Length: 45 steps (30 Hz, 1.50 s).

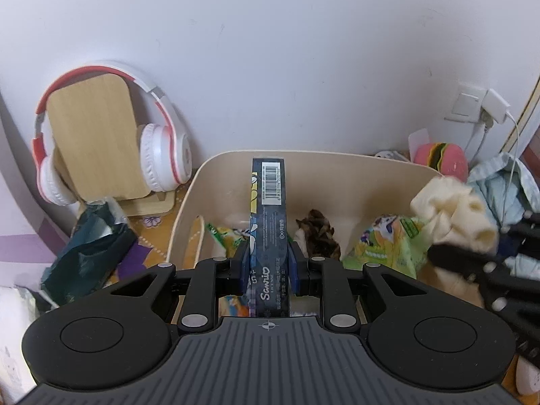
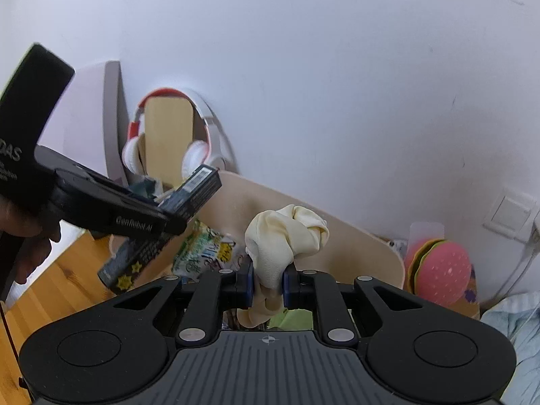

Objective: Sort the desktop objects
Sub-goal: 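Open both tools to drop the box and scrunchie into the basket, then grasp the brown claw clip with the left tool while the right tool grasps the Hello Kitty plush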

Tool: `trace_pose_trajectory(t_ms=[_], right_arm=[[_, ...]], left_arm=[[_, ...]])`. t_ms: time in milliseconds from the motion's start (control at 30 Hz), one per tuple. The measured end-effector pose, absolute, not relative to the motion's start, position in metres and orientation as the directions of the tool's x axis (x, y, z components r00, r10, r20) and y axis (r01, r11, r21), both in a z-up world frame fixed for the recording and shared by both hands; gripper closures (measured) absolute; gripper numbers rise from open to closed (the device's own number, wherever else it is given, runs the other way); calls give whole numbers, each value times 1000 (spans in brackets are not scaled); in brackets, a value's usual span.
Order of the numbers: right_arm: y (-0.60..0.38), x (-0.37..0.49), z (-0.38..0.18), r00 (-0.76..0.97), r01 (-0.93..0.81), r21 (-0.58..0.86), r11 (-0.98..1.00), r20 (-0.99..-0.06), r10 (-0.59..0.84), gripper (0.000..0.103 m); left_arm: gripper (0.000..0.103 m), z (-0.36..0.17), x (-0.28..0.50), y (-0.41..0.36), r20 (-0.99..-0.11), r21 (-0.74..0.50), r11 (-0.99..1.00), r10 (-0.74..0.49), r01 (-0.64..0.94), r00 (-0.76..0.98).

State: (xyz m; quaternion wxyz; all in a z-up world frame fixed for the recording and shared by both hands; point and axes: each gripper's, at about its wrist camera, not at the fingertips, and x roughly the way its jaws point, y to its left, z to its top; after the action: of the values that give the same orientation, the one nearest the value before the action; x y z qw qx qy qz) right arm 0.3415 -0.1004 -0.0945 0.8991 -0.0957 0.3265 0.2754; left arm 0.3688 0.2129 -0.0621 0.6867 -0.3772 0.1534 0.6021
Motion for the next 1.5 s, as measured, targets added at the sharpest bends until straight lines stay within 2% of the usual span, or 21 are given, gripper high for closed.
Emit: trace_pose_trajectory(t_ms=[467,533,567,600,633,733,833,867,967,1033,1333,1400,1500], right_arm=[[-97,361,-140,570,-510,31,860,-737,364,87],[-100,360,-143,571,-496,32,868,-741,354,85],[-101,360,-143,572,-493,28,870,-743,348,79],[-102,360,-143,573,-492,24,870,-744,344,64],[-103,358,-143,577,-488,19,873,-743,339,59],[-104,354,-140,595,-480,8,877,-732,332,41],[-108,349,-133,612,-477,-3,879,-719,330,33],[-108,348,-131,615,-476,-4,879,-717,329,26],[-111,341,-123,631,-475,-10,880,-701,333,21],[-111,337,-118,640,-471,-14,882,-694,331,14],[-120,300,-99,679,-457,5,890,-644,352,12],[-122,291,-98,681,-454,9,891,-641,354,8],[-126,277,-99,682,-454,1,891,-643,349,7]], left_arm=[[80,-89,384,242,-728,-330,4,636,-944,257],[77,-91,384,242,-732,-337,4,628,-942,264],[75,-92,383,243,-733,-342,6,624,-940,271],[68,-94,383,243,-734,-348,6,620,-937,277],[59,-93,382,243,-736,-353,2,618,-936,279],[43,-91,379,239,-738,-352,-34,624,-935,256],[38,-84,375,234,-728,-377,-44,632,-925,266],[38,-82,373,231,-724,-385,-43,634,-922,272],[36,-75,370,223,-715,-384,-25,640,-923,280],[34,-70,369,215,-709,-370,-9,649,-929,276],[32,-70,360,174,-699,-283,-35,692,-959,181],[32,-74,356,167,-703,-279,-44,690,-959,173],[32,-81,351,158,-716,-255,-62,683,-965,146]])
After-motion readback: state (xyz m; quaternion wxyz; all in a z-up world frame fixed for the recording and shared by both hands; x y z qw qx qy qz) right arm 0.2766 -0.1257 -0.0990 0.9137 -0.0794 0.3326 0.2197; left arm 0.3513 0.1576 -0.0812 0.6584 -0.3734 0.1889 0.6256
